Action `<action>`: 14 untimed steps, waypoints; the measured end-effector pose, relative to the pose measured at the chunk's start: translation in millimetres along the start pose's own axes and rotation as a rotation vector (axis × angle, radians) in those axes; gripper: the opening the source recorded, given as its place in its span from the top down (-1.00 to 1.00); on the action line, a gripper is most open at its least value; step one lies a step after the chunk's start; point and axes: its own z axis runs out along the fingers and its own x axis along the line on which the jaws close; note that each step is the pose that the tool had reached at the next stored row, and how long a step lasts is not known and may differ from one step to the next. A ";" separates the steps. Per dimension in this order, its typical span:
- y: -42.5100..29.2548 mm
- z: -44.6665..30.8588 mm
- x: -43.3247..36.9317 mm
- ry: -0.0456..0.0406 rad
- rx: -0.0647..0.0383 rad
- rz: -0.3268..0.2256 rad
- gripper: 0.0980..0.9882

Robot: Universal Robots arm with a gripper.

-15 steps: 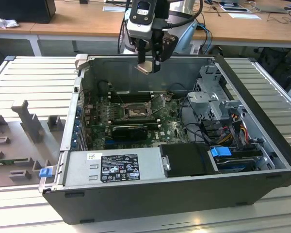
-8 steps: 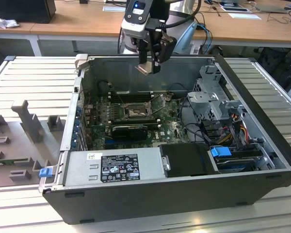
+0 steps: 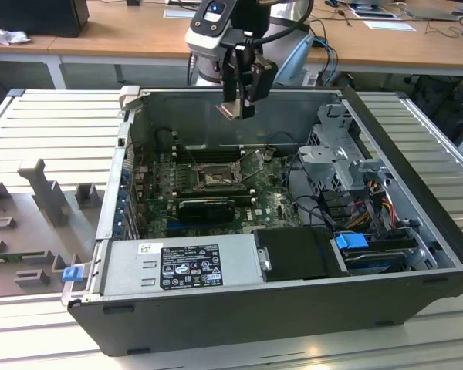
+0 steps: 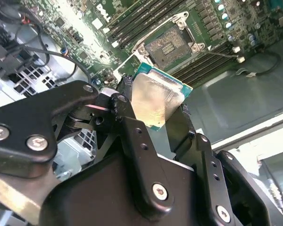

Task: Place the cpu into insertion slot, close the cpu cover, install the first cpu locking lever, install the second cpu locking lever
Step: 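Place the cpu into insertion slot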

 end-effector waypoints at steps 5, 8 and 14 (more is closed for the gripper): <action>0.0 0.5 0.0 -0.0093 0.000 0.098 0.03; 0.0 1.0 0.0 -0.0168 0.001 0.179 0.03; 0.0 1.7 -0.1 -0.0279 0.001 0.294 0.03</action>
